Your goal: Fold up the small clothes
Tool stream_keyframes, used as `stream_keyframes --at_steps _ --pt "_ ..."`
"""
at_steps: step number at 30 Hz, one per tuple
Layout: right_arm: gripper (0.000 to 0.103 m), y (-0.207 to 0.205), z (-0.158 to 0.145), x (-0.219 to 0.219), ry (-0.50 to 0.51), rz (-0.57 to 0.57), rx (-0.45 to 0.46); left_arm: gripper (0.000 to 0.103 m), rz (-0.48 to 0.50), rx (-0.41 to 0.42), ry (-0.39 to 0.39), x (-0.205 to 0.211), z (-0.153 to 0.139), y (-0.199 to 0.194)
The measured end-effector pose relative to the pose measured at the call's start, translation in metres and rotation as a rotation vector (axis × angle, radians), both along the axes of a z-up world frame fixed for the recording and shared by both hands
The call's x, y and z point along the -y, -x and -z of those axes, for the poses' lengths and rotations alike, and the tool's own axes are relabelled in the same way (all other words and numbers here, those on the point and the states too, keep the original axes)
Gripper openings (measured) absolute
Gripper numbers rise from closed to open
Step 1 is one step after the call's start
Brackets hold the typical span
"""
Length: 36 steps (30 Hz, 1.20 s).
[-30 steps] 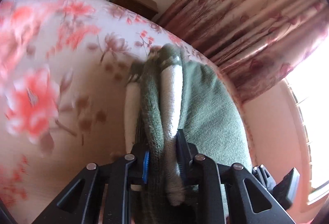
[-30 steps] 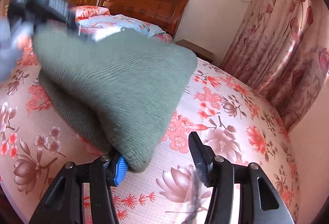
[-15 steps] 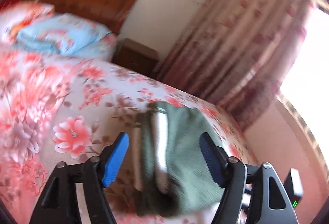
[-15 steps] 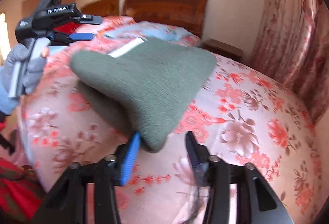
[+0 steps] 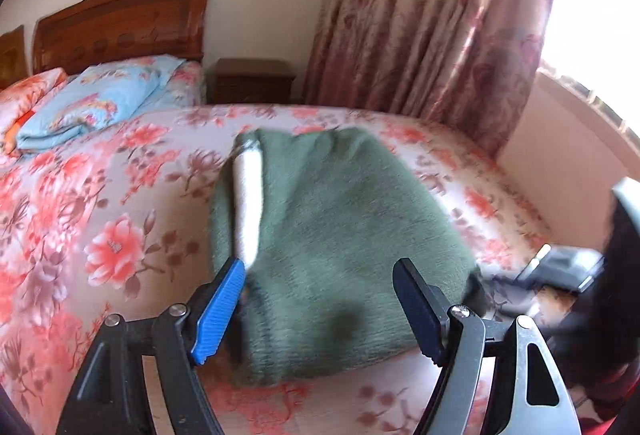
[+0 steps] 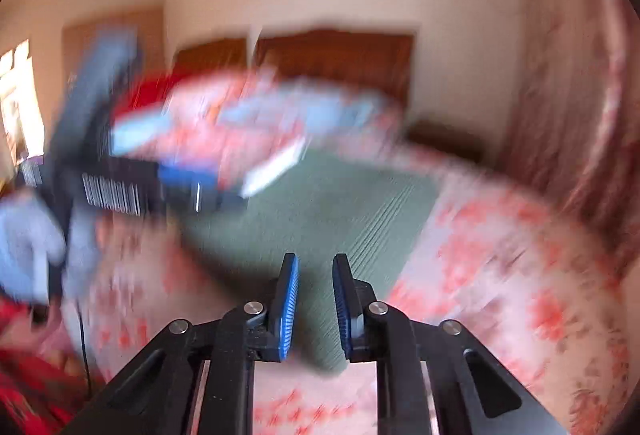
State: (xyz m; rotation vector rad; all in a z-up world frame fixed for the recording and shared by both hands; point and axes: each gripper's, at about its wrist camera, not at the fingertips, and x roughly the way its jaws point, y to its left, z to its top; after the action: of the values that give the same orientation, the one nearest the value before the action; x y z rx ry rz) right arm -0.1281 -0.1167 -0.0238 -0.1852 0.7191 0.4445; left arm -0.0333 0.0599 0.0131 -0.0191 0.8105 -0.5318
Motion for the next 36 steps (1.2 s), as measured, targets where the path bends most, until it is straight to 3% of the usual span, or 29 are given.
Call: stream_keyframes --at_steps 1,2,7,11,15,16,19,22,24,26,27,32,34,36 --pt "0.018 -0.005 0.02 -0.009 0.068 -0.019 -0.061 0.103 -0.005 -0.019 -0.016 0.0 0.006 -0.002" --pt "0.019 -0.002 0.026 -0.014 0.092 -0.03 -0.041 0.103 -0.013 -0.038 -0.034 -0.001 0.011 -0.004" --pt "0.018 0.007 -0.01 -0.01 0.01 -0.04 0.052 0.103 -0.004 0.016 0.006 -0.008 0.002 0.01" --pt "0.018 0.0 -0.029 0.007 -0.03 0.035 0.137 0.103 0.005 0.054 0.033 -0.002 -0.006 0.008" --pt "0.019 -0.03 -0.001 0.009 -0.032 0.046 0.011 0.103 0.003 -0.018 -0.084 0.014 0.03 -0.009" --pt "0.021 -0.025 -0.001 0.007 -0.021 0.029 0.057 0.103 0.002 0.002 -0.06 0.011 0.033 -0.006" --pt "0.021 -0.024 -0.012 0.005 0.021 0.022 0.047 0.103 -0.01 0.005 -0.061 0.007 0.025 -0.002" --pt "0.021 -0.015 -0.033 0.012 -0.035 0.026 0.113 0.103 -0.001 0.08 -0.077 0.009 0.009 0.008" --pt "0.021 -0.014 -0.028 0.008 -0.029 0.019 0.123 0.103 0.017 0.078 -0.096 0.016 0.011 0.009" --pt "0.022 -0.022 0.0 0.003 0.007 -0.001 0.034 0.103 0.022 0.068 -0.149 0.026 0.022 0.008" --pt "0.022 -0.018 0.003 0.002 0.011 -0.012 0.086 0.103 0.019 0.071 -0.176 0.028 0.026 0.008" --pt "0.022 -0.012 -0.013 -0.005 0.035 -0.005 0.11 0.103 -0.004 0.043 -0.122 0.017 0.028 0.008" --pt "0.025 -0.015 -0.001 -0.011 0.072 -0.011 0.092 0.103 -0.008 0.028 -0.126 0.015 0.034 0.007" --pt "0.028 -0.011 0.006 -0.02 0.122 -0.036 0.135 0.103 -0.007 0.029 -0.141 0.018 0.034 0.008"
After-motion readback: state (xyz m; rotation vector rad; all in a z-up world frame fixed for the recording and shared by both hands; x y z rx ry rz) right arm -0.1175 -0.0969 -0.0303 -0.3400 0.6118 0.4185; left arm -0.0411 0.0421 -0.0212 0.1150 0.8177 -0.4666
